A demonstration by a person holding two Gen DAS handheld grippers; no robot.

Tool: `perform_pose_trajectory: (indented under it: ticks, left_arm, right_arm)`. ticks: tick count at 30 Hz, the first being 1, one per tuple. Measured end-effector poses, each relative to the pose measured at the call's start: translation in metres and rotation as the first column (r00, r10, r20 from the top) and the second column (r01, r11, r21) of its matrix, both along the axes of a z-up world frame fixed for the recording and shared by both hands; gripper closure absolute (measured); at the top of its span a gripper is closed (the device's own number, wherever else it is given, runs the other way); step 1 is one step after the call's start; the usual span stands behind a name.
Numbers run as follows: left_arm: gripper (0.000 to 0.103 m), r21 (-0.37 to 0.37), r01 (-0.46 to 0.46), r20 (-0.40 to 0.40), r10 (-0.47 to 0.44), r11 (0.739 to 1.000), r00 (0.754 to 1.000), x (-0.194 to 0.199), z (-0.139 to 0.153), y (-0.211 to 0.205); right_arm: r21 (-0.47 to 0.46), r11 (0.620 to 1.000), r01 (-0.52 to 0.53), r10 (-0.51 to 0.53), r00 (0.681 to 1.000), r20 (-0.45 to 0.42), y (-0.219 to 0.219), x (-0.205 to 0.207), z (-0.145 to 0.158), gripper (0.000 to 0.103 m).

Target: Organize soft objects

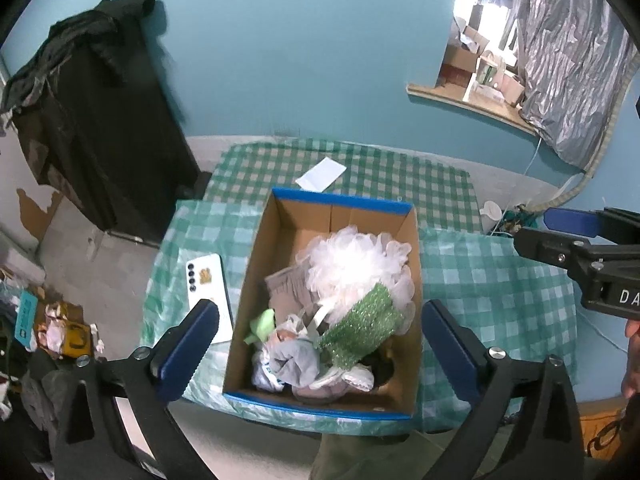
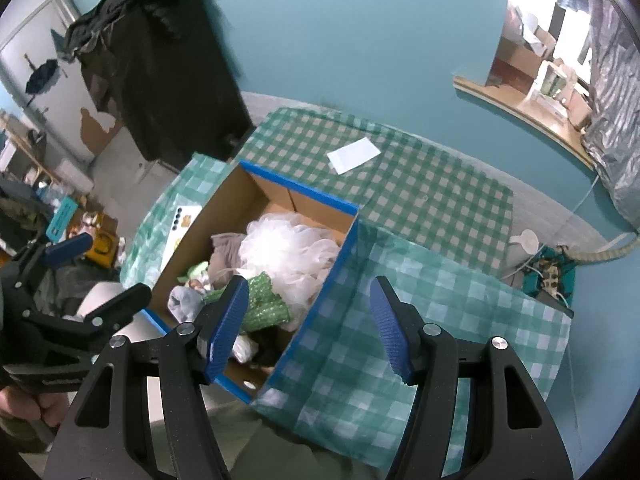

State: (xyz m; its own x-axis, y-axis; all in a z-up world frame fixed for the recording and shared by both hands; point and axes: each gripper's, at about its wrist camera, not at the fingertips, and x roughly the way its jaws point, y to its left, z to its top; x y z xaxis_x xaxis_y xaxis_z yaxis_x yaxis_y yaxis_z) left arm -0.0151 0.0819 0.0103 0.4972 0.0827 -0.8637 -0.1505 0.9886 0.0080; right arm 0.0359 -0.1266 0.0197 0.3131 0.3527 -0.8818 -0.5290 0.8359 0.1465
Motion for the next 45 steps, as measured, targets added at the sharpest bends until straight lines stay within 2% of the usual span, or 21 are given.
perform_pose_trajectory:
  ticks: [13, 20, 32, 45]
  left_arm:
    - [0.001, -0.03, -0.019, 0.007, 0.019, 0.999, 1.0, -0.001, 0.018, -0.007]
    - [0.001, -0.022, -0.005, -0.016, 0.004, 1.0, 1.0, 0.001, 0.018, -0.021]
    - [0.001, -0.025, -0.057, -0.04, 0.056, 0.998, 0.998, 0.003, 0.017, -0.028]
    - [0.001, -0.024, -0.073, -0.054, 0.072, 0.997, 0.996, 0.004, 0.016, -0.031]
  right_arm:
    - [0.027, 0.999, 0.046, -0.047, 0.999, 0.012, -0.024, -0.002, 0.014, 0.04]
    - [0.027, 0.998, 0.049, -0.049, 0.999, 0.014, -0.026, -0.002, 0.014, 0.04]
    - [0.029, 0.999, 0.025, -0.025, 1.0, 0.005, -0.034, -0.001, 0.017, 0.04]
    - [0.037, 0.999, 0.009, -0.009, 1.0, 0.004, -0.037, 0.006, 0.016, 0.04]
